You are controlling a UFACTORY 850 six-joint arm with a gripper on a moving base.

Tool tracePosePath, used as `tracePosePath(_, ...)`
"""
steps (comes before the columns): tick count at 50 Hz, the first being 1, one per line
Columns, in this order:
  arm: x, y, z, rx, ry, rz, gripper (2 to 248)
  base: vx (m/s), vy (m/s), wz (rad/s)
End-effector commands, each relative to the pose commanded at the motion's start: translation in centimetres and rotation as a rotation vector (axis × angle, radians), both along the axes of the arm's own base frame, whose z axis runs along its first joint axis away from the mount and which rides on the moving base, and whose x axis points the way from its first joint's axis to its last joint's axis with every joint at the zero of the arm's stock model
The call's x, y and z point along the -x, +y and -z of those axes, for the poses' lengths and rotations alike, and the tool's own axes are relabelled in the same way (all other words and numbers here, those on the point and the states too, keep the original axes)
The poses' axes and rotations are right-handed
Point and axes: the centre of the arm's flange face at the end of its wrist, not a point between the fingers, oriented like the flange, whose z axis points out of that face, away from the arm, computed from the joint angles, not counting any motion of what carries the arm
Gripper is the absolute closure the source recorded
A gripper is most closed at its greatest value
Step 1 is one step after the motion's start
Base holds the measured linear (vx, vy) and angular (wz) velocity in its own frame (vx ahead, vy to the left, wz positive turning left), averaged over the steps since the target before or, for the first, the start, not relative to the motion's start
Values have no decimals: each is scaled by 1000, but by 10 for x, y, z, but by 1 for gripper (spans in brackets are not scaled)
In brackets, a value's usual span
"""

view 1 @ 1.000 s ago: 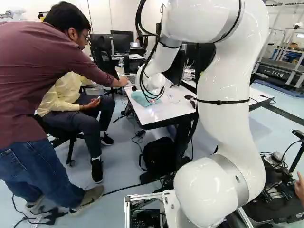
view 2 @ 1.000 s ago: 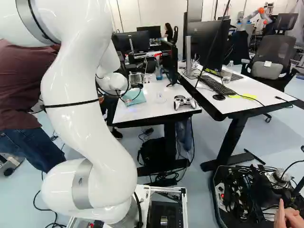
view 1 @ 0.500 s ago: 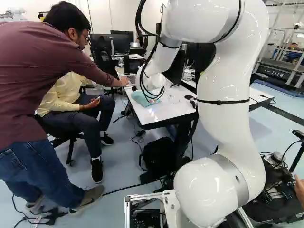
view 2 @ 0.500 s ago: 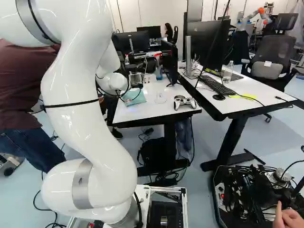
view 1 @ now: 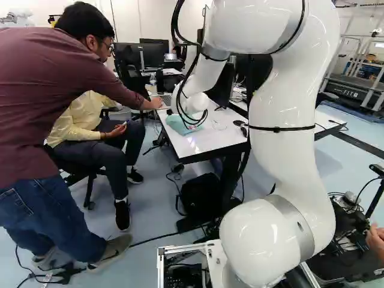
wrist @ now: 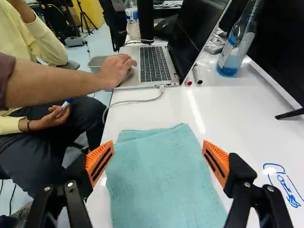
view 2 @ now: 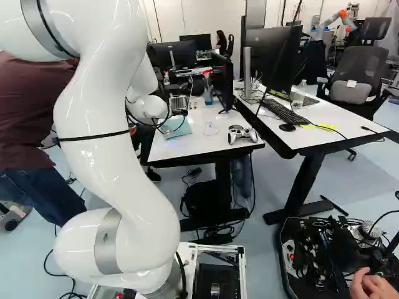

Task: Clean the table with the green towel

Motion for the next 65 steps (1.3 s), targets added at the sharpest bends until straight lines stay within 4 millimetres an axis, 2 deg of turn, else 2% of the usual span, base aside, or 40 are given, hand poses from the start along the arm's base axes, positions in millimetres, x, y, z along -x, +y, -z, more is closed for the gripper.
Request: tracePosePath(65,0,0,0,0,0,0,3,0,0,0)
